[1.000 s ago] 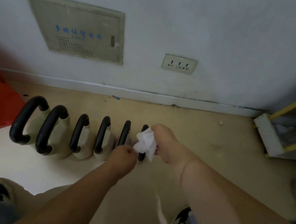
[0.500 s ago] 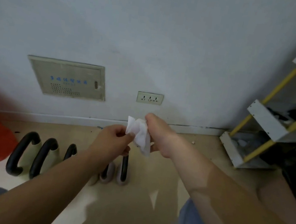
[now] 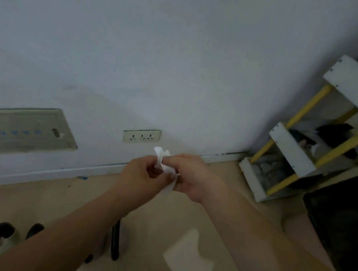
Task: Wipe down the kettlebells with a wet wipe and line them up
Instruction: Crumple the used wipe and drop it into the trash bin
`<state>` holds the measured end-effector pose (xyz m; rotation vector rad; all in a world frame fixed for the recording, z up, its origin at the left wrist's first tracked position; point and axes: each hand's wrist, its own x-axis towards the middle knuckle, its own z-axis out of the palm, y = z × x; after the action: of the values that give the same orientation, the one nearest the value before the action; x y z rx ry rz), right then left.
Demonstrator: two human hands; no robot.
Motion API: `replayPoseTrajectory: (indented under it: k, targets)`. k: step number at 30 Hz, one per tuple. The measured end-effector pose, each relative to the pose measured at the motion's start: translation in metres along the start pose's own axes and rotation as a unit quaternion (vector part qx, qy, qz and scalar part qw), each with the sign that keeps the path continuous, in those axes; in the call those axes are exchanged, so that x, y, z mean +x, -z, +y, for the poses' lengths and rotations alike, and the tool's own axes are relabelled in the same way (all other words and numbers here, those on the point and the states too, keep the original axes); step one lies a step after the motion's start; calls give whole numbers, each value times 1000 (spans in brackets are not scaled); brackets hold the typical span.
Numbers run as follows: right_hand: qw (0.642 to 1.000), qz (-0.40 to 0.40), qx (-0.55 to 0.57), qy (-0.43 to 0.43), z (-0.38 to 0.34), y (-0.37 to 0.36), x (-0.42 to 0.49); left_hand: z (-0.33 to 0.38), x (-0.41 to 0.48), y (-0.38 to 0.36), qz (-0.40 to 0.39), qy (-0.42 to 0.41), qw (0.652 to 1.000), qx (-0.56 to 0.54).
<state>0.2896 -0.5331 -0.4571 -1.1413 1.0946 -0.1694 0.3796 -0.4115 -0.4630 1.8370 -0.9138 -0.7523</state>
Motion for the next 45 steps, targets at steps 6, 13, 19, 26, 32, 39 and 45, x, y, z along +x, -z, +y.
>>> replayPoseTrajectory:
  k: [6,13,19,26,32,39,45]
  targets:
    - [995,30,75,-58,-108,73,-101,163,13,-11,-33,12,997,67]
    - [986,120,79,-89,-196,153,-267,345,-33,-24,-162,17,985,56]
    - [969,170,144,-104,-200,247,-345,427,-65,-103,-259,23,964,56]
    - [952,193,233,-44,-199,389,-409,529,-95,-226,-281,38,959,15]
    - [890,311,328,-51,-174,478,-413,569,-93,-309,-322,75,943,-23]
    - [826,440,339,-94,-146,583,-379,569,-42,-411,-368,110,923,37]
    - [824,484,264,-131,-116,675,-326,554,1,-495,-414,22,894,172]
